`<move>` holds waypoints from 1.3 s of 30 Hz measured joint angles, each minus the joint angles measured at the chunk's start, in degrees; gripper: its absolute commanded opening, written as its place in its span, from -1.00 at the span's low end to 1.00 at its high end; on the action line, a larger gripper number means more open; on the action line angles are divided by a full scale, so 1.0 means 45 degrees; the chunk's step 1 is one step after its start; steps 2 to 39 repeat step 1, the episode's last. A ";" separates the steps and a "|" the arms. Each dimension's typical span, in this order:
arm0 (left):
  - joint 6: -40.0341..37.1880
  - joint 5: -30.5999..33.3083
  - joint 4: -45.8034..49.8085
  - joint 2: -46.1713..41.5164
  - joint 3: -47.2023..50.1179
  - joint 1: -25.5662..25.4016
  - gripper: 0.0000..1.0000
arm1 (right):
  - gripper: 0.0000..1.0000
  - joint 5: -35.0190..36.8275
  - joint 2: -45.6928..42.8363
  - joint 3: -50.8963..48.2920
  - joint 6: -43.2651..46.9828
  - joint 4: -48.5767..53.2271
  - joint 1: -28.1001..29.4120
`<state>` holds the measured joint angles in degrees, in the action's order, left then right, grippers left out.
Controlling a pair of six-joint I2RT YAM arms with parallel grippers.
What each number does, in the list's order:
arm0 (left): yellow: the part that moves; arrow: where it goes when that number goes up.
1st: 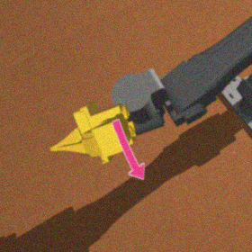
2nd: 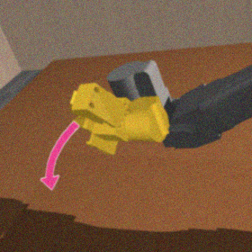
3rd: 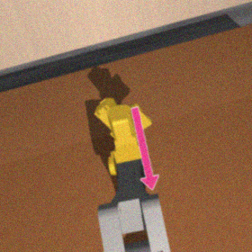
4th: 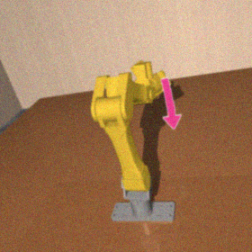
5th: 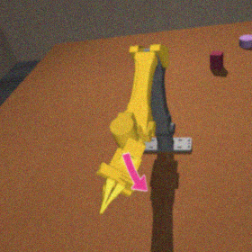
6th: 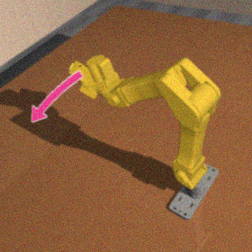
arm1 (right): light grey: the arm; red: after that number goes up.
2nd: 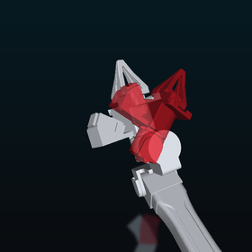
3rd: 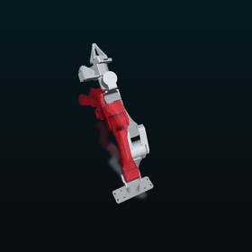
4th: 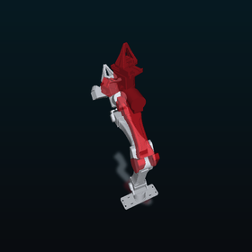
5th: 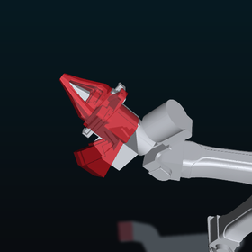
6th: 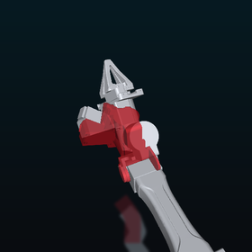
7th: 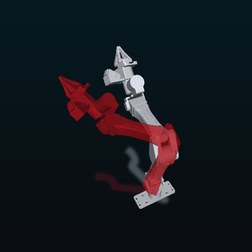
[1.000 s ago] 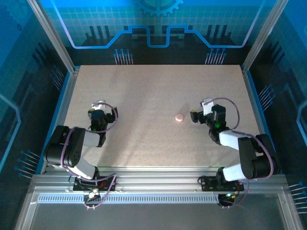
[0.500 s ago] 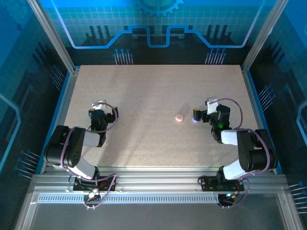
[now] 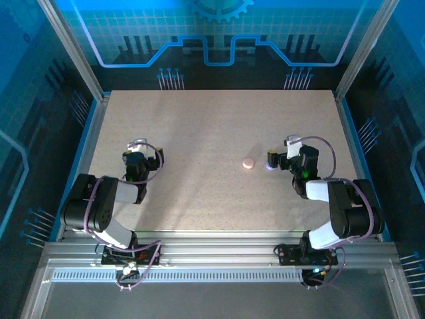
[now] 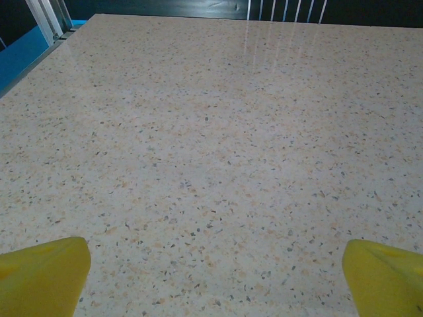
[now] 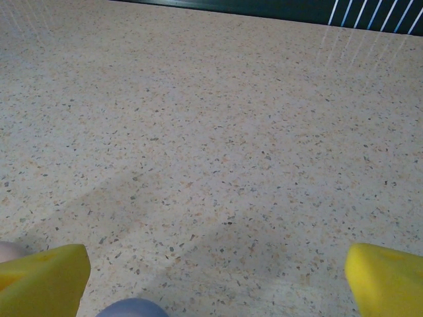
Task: Insert wireless bluetooth earbuds into charging case
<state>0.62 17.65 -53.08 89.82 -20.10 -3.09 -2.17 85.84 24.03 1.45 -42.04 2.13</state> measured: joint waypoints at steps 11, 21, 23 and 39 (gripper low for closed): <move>0.0019 0.0000 0.0000 0.0000 0.0000 0.0000 0.98 | 0.99 0.0000 0.0000 0.0000 0.0000 0.0000 0.0000; 0.0019 0.0000 0.0000 0.0000 0.0000 0.0000 0.98 | 0.99 0.0000 0.0000 0.0000 0.0000 0.0000 0.0000; 0.0019 0.0000 0.0000 0.0000 0.0000 0.0000 0.98 | 0.99 0.0000 0.0000 0.0000 0.0000 0.0000 0.0000; 0.0019 0.0000 0.0000 0.0000 0.0000 0.0000 0.98 | 0.99 0.0000 0.0000 0.0000 0.0000 0.0000 0.0000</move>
